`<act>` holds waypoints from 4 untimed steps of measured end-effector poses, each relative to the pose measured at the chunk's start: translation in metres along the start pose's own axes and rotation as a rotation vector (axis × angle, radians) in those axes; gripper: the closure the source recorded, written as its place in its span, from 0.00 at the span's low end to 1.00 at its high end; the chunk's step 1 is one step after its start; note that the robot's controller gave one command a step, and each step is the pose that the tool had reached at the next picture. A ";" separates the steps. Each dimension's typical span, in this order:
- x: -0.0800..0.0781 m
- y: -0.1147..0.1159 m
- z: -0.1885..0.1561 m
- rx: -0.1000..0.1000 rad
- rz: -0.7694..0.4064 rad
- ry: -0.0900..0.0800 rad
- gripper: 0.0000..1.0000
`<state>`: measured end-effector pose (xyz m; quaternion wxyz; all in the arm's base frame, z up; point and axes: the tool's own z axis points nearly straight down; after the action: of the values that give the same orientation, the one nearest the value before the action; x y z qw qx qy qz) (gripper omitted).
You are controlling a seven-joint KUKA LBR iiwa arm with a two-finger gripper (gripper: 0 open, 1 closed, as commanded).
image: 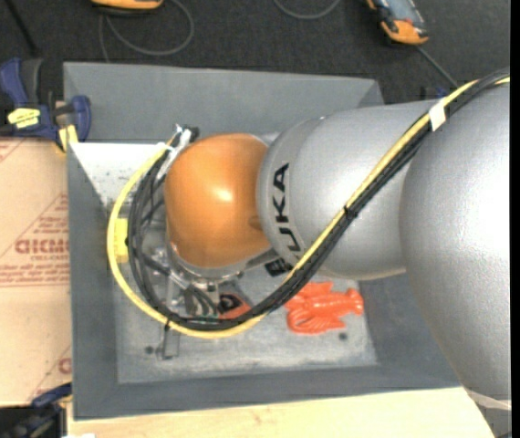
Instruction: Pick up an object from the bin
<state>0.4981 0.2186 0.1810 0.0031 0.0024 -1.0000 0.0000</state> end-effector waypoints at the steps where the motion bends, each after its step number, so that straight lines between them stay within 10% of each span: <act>1: -0.002 -0.001 -0.005 -0.002 0.004 -0.008 0.00; 4: -0.047 -0.123 0.022 0.001 -0.117 -0.010 0.00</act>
Offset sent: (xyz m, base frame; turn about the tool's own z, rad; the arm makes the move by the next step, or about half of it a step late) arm 0.0276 -0.0919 0.0012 -0.1170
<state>0.5455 0.0960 0.1584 -0.0019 0.0608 -0.9981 0.0005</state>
